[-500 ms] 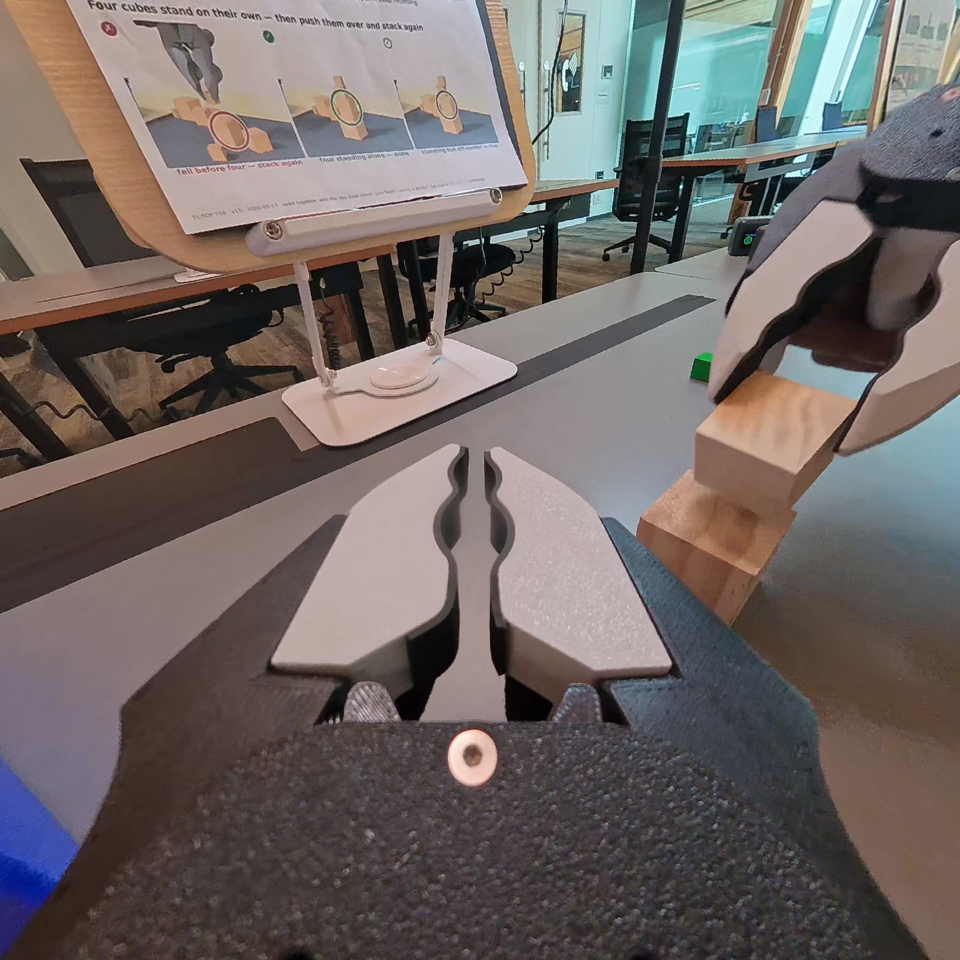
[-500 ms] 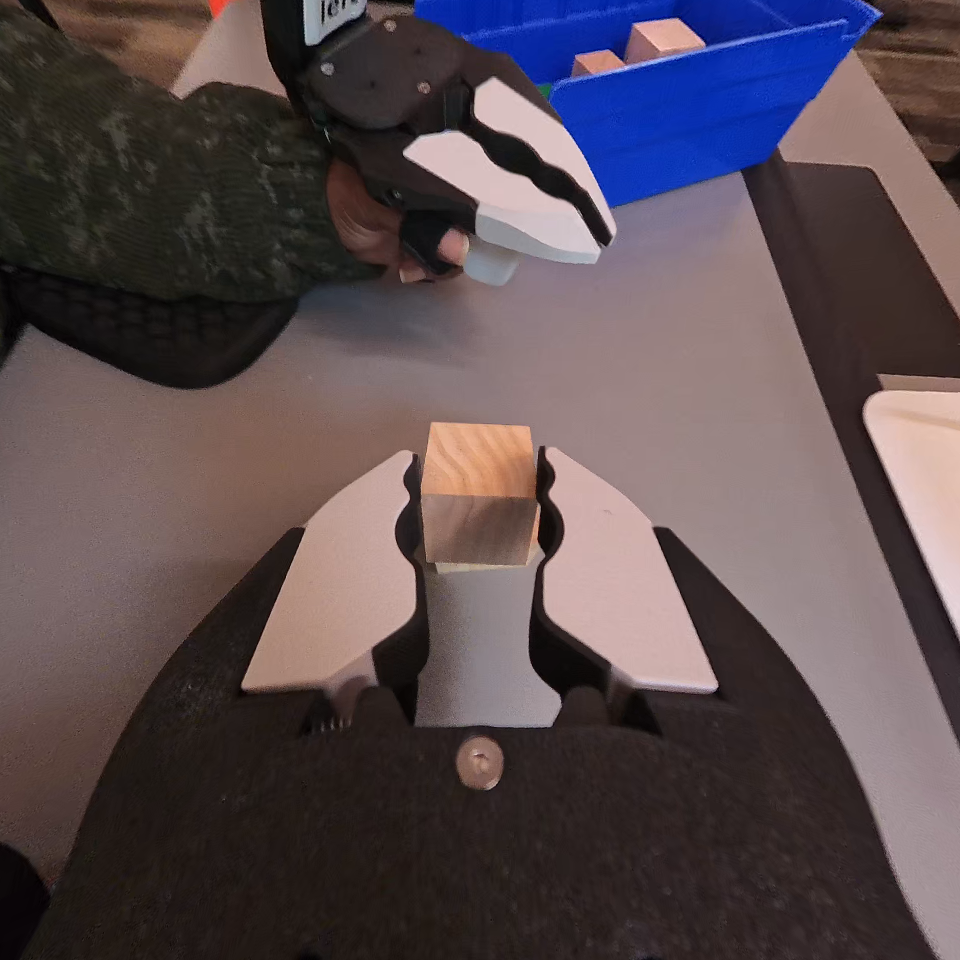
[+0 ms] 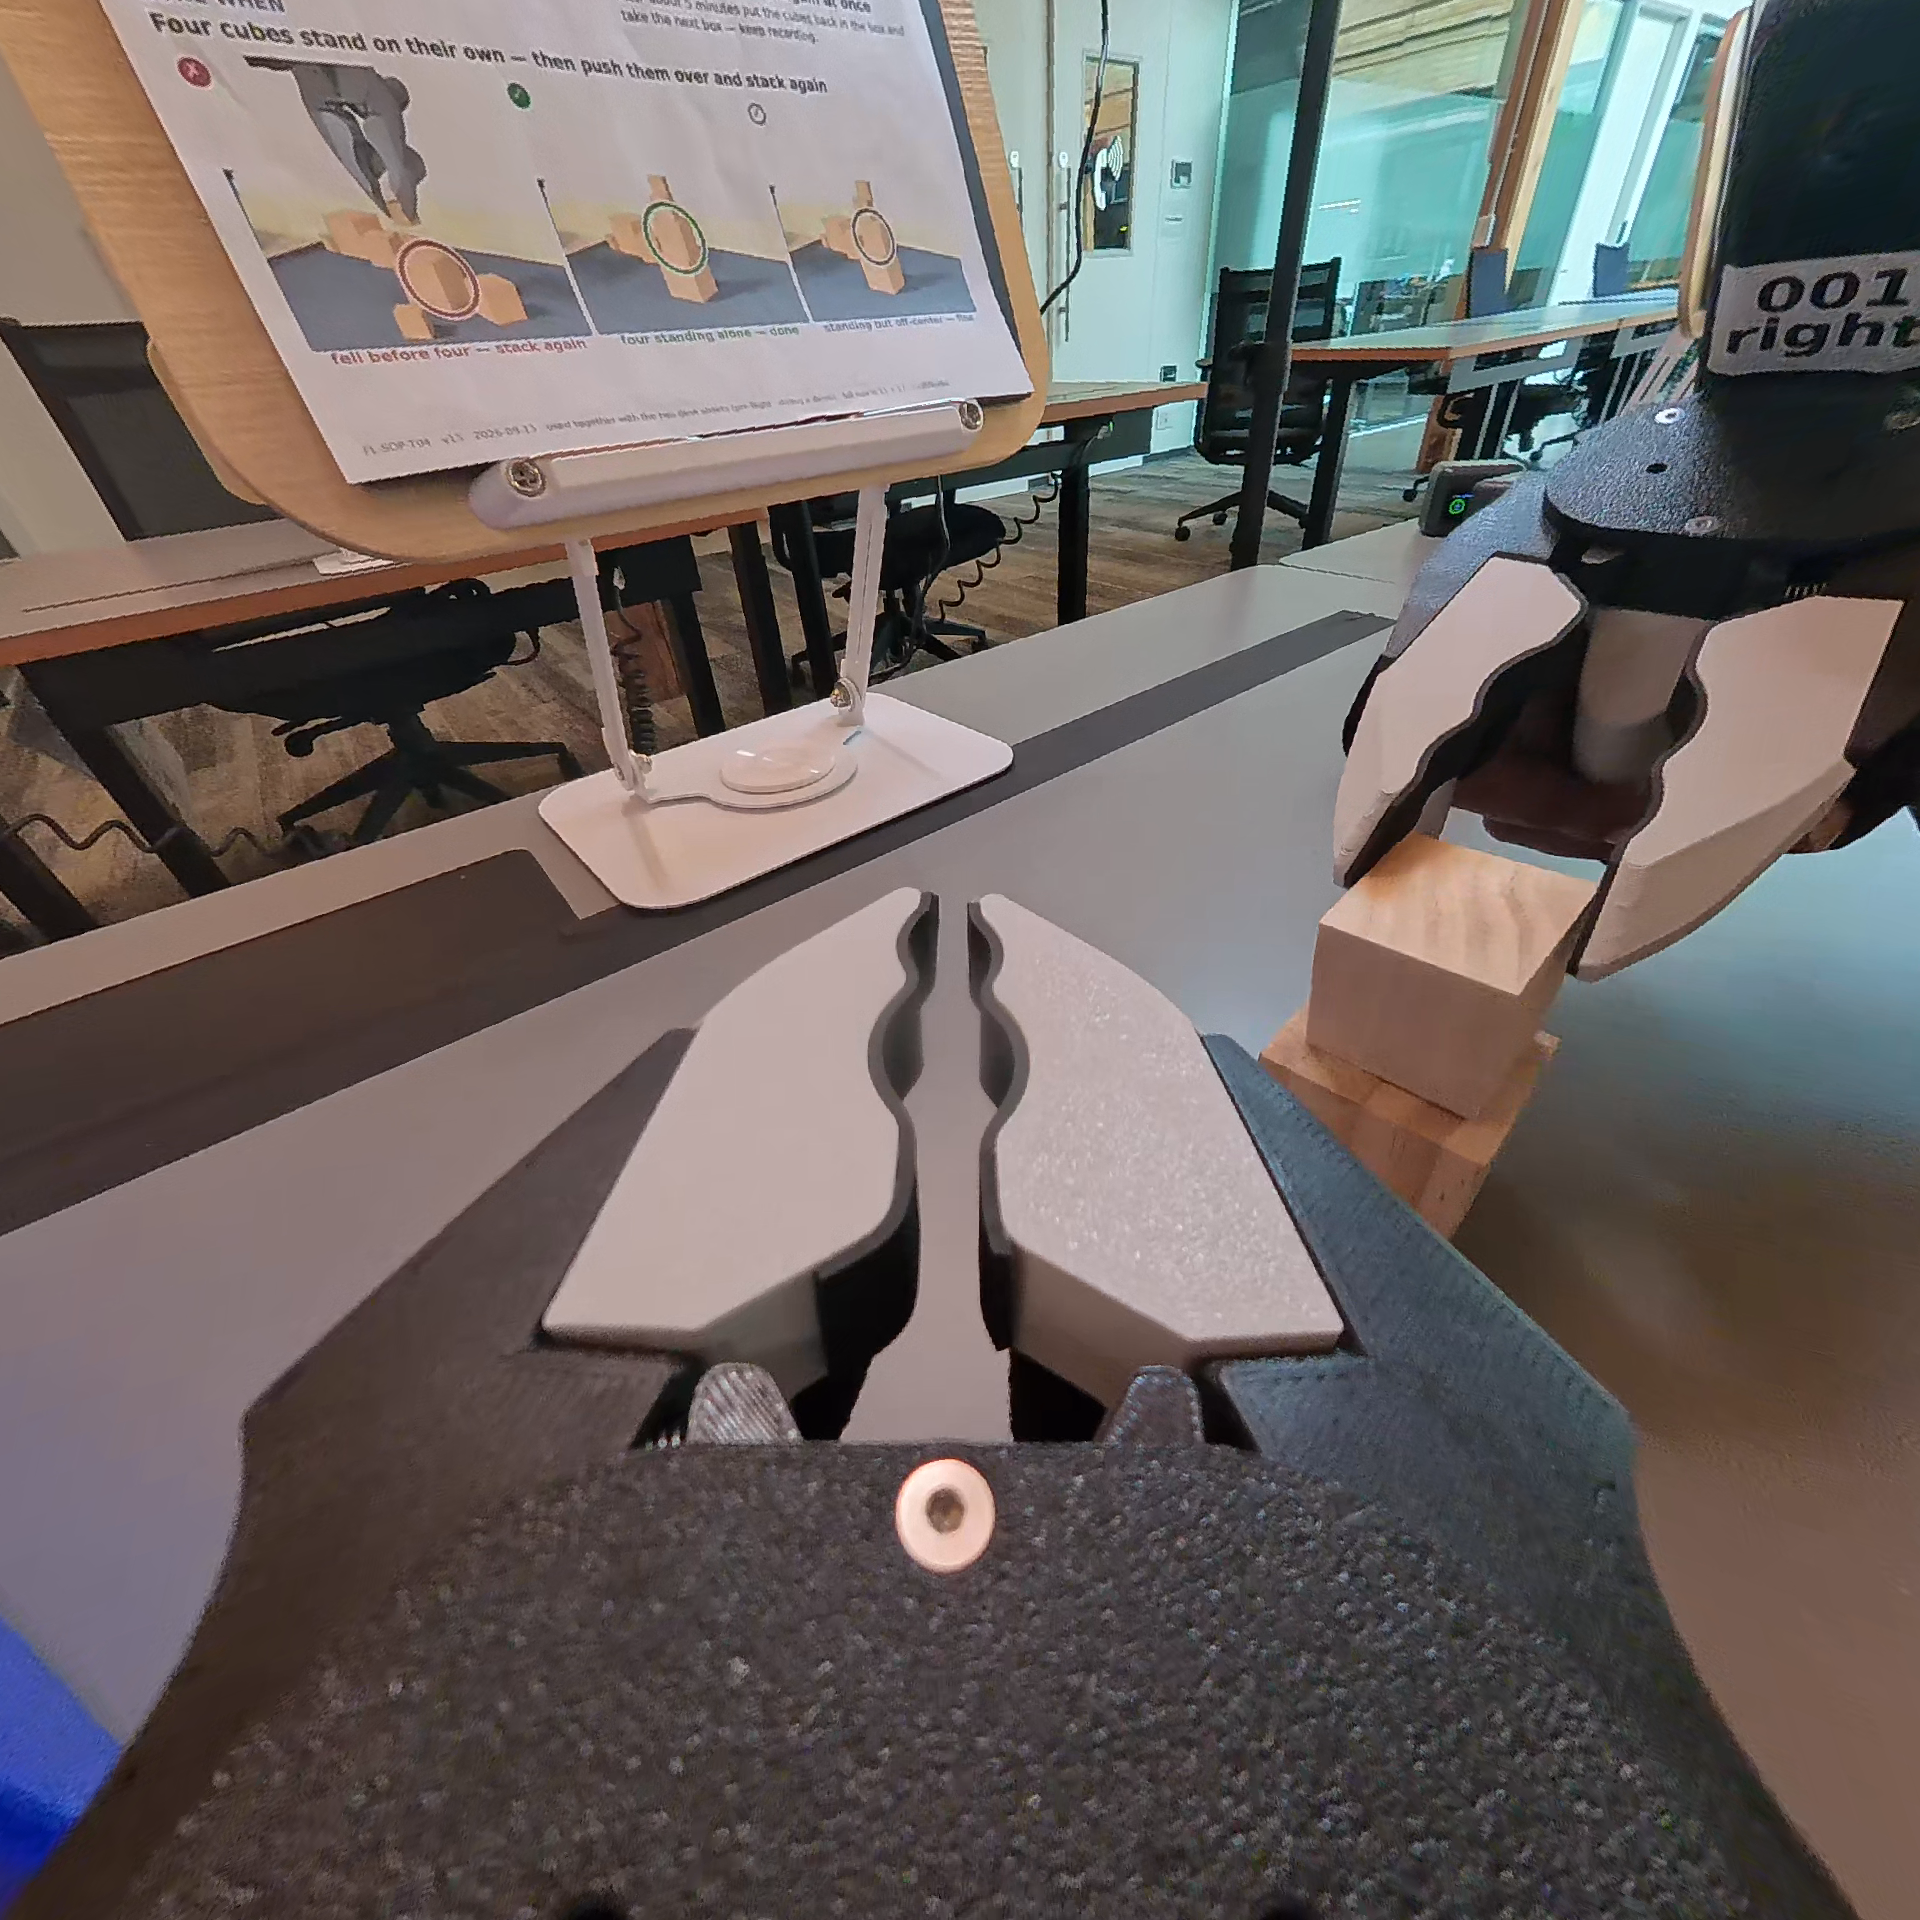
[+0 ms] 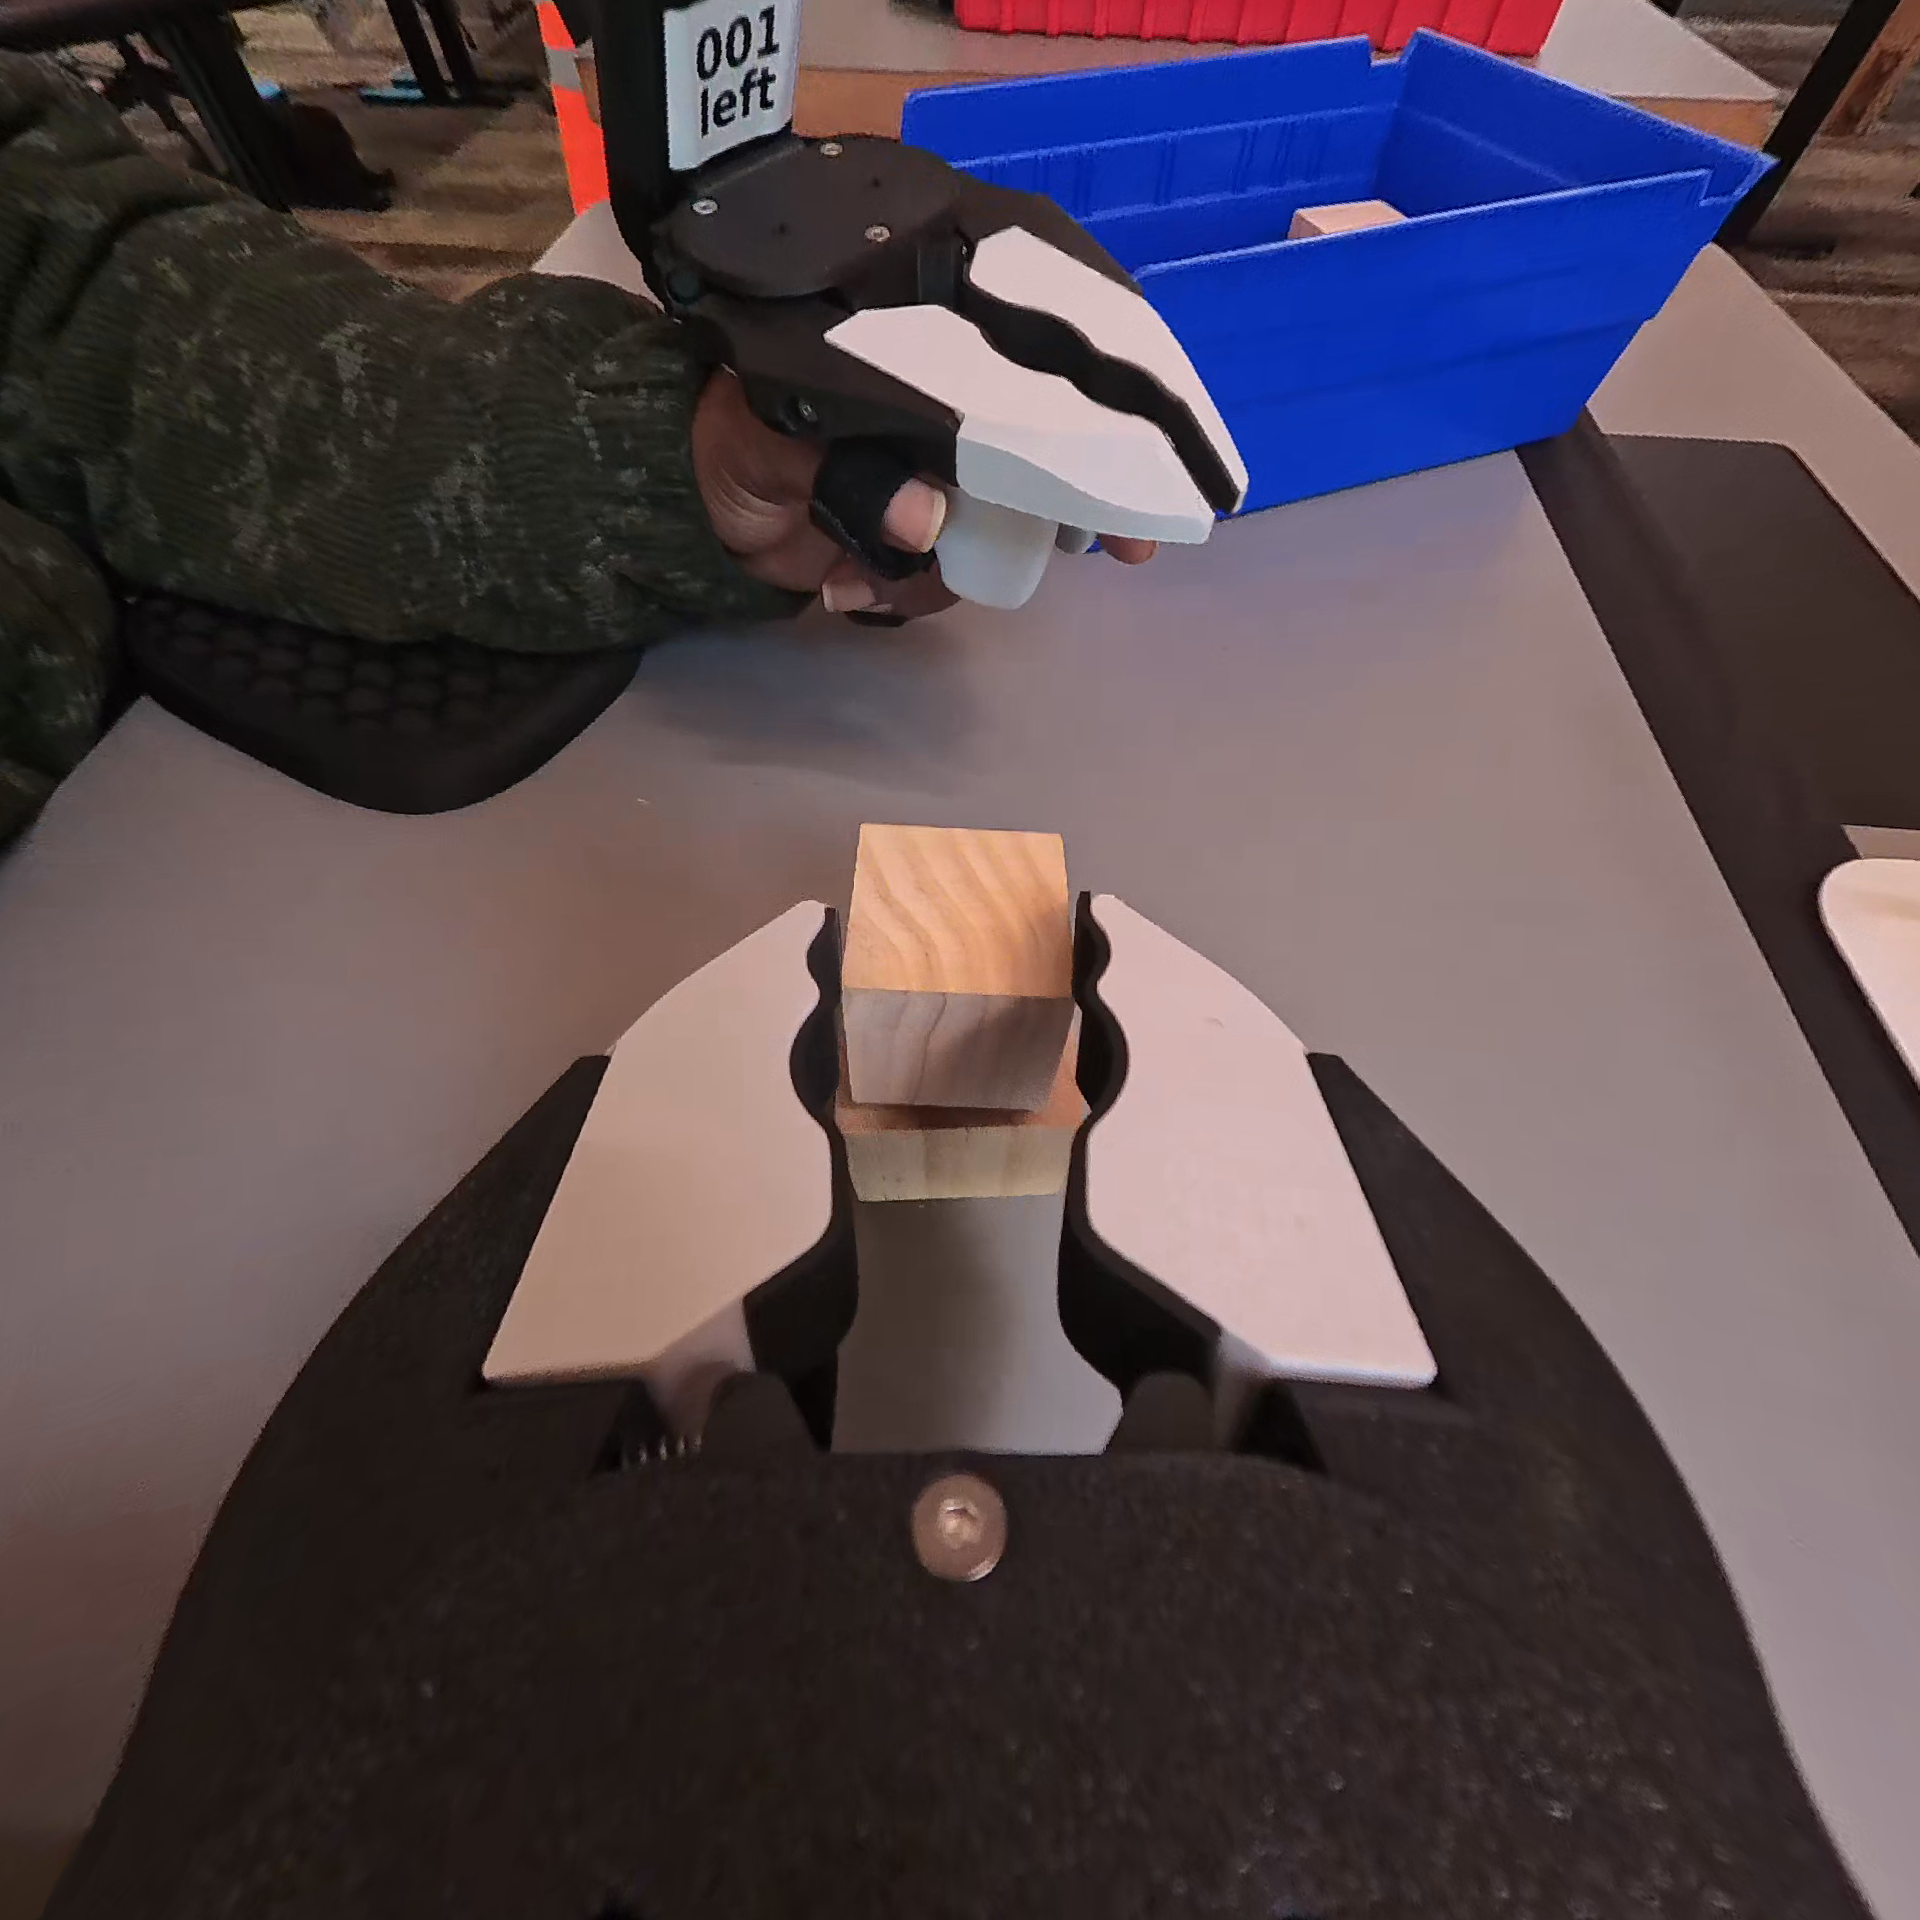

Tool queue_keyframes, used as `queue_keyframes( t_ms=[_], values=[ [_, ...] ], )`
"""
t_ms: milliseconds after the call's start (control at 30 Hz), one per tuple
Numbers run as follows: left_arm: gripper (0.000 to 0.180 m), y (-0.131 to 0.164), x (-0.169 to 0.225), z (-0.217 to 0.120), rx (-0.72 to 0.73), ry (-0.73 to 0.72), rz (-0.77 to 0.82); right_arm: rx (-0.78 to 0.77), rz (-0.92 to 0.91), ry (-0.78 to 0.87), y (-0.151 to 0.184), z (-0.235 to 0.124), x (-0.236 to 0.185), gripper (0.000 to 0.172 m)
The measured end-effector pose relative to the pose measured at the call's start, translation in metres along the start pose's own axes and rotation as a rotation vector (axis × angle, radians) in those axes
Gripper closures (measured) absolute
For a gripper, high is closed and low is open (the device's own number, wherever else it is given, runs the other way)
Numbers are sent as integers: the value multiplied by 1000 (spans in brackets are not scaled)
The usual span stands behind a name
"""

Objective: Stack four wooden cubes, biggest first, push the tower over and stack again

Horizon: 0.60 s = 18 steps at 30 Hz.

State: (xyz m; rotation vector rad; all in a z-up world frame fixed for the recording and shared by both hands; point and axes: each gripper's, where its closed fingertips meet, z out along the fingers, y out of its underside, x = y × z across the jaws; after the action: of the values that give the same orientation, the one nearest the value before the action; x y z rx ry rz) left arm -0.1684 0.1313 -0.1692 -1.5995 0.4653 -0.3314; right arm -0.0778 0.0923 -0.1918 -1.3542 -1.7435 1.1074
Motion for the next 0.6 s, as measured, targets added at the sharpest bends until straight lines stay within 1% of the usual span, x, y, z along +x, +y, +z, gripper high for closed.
queue_keyframes(
  t_ms=[267,367,467,533,600],
  values=[
    [175,3,1,1,-12,6,2,-26,-10,-3,5,1,3,127],
    [175,4,1,2,-17,10,-2,-64,4,-1,6,3,4,114],
    [174,5,2,2,-18,12,-2,-96,-3,4,8,4,3,110],
    [174,5,2,2,-19,14,-2,-124,-9,16,10,6,4,110],
    [174,5,3,3,-23,17,-3,-138,-14,12,11,7,4,123]
  ],
)
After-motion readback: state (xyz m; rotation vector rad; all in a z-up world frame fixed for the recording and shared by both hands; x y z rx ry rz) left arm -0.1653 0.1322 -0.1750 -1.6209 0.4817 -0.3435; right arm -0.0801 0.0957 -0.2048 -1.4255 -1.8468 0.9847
